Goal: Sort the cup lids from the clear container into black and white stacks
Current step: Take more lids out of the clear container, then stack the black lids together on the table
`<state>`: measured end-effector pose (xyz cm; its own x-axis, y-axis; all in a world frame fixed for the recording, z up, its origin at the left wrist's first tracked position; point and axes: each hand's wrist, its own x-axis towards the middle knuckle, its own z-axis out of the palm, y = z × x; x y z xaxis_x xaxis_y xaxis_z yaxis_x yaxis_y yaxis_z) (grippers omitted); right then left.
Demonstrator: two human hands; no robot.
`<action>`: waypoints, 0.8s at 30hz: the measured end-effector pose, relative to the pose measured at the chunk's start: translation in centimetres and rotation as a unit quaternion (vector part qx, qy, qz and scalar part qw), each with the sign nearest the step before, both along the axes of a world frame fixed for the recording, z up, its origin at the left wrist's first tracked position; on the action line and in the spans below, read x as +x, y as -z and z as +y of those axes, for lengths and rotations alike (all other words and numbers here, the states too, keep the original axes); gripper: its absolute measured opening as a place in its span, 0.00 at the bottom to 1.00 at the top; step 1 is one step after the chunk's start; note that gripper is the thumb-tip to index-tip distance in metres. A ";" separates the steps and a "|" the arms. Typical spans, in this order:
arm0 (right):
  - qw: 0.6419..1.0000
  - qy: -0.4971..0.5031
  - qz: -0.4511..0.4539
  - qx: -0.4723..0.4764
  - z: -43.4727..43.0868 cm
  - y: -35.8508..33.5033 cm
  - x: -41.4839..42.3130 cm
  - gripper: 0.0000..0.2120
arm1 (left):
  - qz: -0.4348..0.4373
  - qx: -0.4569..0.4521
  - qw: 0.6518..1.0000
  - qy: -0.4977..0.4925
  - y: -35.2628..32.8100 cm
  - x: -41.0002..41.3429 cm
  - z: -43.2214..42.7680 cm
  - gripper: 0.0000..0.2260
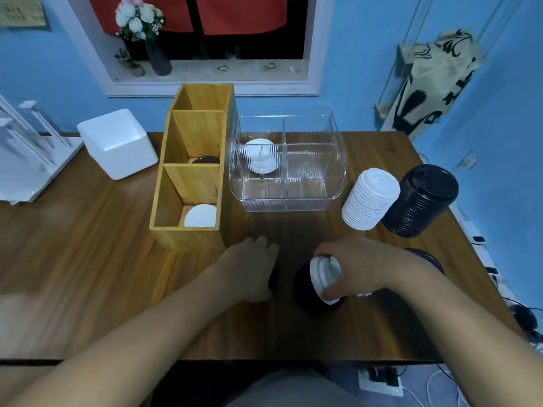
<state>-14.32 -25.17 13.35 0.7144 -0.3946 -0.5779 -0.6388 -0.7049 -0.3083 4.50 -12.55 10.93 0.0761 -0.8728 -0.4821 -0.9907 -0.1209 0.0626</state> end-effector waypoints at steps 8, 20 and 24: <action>0.998 0.022 -0.031 -0.056 1.0 -2.5 -2.2 0.23 | 0.037 -0.116 0.992 0.039 1.5 -1.7 0.7 0.45; 0.978 0.006 0.061 -0.202 4.1 0.8 -6.8 0.25 | 0.042 -0.188 0.979 0.062 3.9 -5.3 -3.7 0.40; 0.976 0.002 0.023 -0.217 4.2 1.5 -6.5 0.29 | 0.157 -0.249 0.955 -0.044 2.3 -3.3 -4.3 0.36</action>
<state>-20.79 -20.96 11.82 0.6897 -0.6116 -0.3876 -0.6477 -0.7604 0.0474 1.22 -16.85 8.59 0.0787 -0.9967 -0.0193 -0.9010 -0.0794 0.4265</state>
